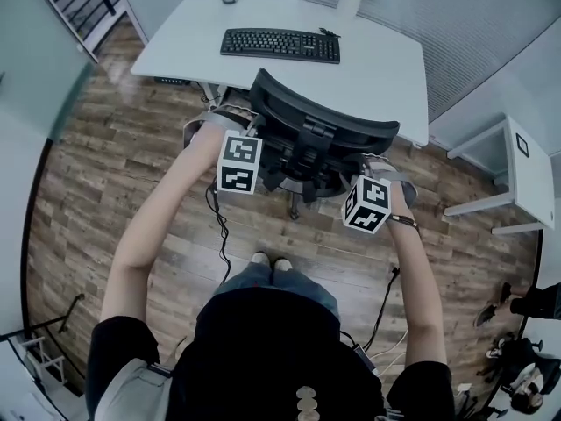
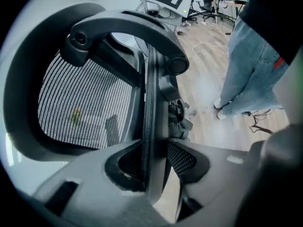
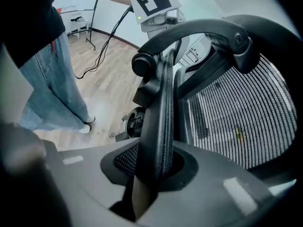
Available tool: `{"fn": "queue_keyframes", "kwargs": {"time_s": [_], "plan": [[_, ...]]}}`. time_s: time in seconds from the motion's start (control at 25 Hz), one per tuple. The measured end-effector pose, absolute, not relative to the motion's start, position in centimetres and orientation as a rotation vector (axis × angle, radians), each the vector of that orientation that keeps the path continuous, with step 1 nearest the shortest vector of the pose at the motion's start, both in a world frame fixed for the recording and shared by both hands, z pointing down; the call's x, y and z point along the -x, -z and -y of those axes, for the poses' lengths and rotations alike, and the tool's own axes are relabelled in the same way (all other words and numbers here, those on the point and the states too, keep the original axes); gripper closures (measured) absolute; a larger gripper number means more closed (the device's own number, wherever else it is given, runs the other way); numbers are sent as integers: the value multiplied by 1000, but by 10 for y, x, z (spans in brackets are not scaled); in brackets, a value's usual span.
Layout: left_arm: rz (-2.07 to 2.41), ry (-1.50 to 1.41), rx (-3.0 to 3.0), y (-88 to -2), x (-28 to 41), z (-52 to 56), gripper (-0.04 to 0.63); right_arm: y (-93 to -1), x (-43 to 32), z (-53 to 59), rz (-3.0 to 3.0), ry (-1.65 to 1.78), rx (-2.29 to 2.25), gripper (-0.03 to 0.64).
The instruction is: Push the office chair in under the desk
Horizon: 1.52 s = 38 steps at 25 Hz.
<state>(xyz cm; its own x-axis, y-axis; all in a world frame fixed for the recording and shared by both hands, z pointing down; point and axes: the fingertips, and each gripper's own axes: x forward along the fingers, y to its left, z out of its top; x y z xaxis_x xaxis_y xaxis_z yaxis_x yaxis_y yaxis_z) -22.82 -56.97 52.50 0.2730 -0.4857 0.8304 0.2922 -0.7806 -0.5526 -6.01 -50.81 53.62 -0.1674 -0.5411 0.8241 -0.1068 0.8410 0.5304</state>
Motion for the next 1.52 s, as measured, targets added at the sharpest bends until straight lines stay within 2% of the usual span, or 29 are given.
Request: {"fn": "queue_keyframes", "kwargs": {"time_s": [0.32, 0.6, 0.72, 0.84, 1.04, 1.52], "plan": [[-208, 1522, 1904, -523, 227, 568, 437, -534, 59, 508, 1717, 431, -541, 505], [-481, 1383, 1791, -505, 237, 569, 403, -514, 59, 498, 1794, 443, -637, 463], [-621, 1300, 1779, -491, 248, 563, 438, -491, 60, 491, 1882, 439, -722, 456], [-798, 1169, 1799, -469, 260, 556, 585, -467, 62, 482, 2012, 410, -836, 510], [-1017, 1018, 1964, -442, 270, 549, 588, -433, 63, 476, 2228, 318, -1063, 604], [-1386, 279, 2501, -374, 252, 557, 588, -373, -3, 483, 2484, 77, -1772, 606]]}}
